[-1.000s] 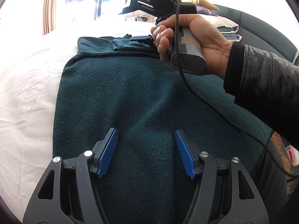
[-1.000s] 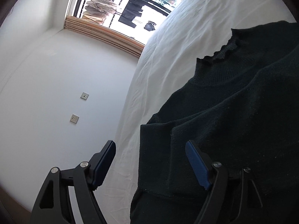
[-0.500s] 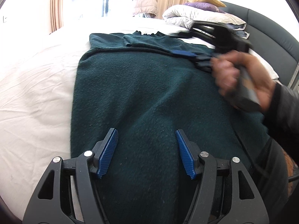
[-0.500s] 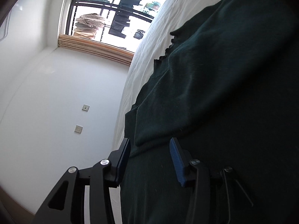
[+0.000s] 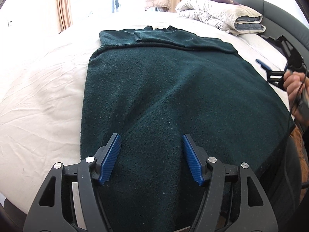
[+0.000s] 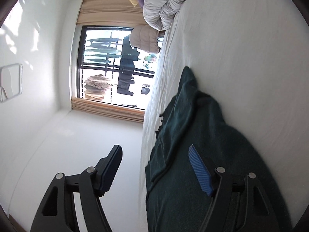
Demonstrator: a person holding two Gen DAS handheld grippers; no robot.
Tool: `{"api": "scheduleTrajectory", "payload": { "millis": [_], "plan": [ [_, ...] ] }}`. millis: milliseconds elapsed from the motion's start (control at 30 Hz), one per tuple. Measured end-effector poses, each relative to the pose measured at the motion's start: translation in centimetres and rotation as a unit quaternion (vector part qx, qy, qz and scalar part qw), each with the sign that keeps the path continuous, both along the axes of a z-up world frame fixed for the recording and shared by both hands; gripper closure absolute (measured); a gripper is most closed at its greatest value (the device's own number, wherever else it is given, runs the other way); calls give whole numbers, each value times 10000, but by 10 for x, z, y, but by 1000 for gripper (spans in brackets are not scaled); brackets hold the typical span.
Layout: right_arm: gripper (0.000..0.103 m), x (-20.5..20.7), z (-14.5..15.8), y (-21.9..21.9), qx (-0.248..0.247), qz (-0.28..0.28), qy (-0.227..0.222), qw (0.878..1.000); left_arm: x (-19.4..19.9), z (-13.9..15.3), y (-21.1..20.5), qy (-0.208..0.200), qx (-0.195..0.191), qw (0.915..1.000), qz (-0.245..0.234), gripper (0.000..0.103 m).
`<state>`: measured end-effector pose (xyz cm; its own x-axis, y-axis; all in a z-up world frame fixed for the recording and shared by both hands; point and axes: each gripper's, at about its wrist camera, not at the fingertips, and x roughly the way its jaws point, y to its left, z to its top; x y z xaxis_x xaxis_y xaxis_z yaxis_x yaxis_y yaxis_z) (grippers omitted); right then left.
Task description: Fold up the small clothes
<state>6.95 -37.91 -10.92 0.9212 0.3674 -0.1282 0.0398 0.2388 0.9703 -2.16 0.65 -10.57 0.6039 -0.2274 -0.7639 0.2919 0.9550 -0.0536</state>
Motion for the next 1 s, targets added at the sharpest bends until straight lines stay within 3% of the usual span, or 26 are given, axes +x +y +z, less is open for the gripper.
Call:
{"api": "scheduleTrajectory", "payload": {
  "millis": [67, 100, 133, 200, 233, 367, 400, 467, 533, 600, 800, 867, 967, 1000],
  "plan": [
    [24, 6, -9, 0, -21, 205, 283, 9994, 0, 0, -2, 16, 66, 10000, 18, 38],
    [26, 9, -19, 3, -73, 339, 627, 9974, 2, 0, -3, 23, 93, 10000, 21, 38],
    [45, 11, -25, 8, -232, 388, 871, 9952, 2, 0, -4, 32, 115, 9999, 25, 38],
    [67, 0, -31, 10, -693, 484, 1042, 9910, 2, 0, -5, 48, 149, 9999, 25, 37],
    [70, -6, -32, 13, -836, 542, 1037, 9896, 2, -1, -4, 61, 154, 9999, 21, 37],
    [68, -28, -17, 29, -1457, 787, 1233, 9784, 4, -2, -1, 129, 94, 9999, 46, 34],
    [59, -35, -8, 27, -1494, 758, 1044, 9803, 4, -2, -1, 147, 75, 9998, 58, 34],
    [52, -46, 9, 16, -1452, 497, 556, 9866, 4, -2, -1, 149, 100, 9998, 63, 34],
    [44, -43, 17, -4, -1336, 291, 474, 9895, 4, -2, -1, 148, 112, 9998, 78, 34],
    [44, -23, 13, -22, -1055, 407, 636, 9915, 4, -2, -1, 154, 110, 9998, 97, 34],
    [50, 41, 6, -36, -1185, 728, 1190, 9831, 5, -1, -2, 195, 113, 9996, 147, 34],
    [54, 43, 1, -31, -1454, 696, 1615, 9736, 5, 0, -2, 218, 124, 9996, 149, 34],
    [54, 22, 23, -6, -2087, 891, 1212, 9663, 5, 1, -2, 223, 160, 9995, 124, 34],
    [54, 10, 32, 2, -2456, 933, 1158, 9579, 5, 1, -2, 219, 172, 9996, 107, 34]
  ]
}}
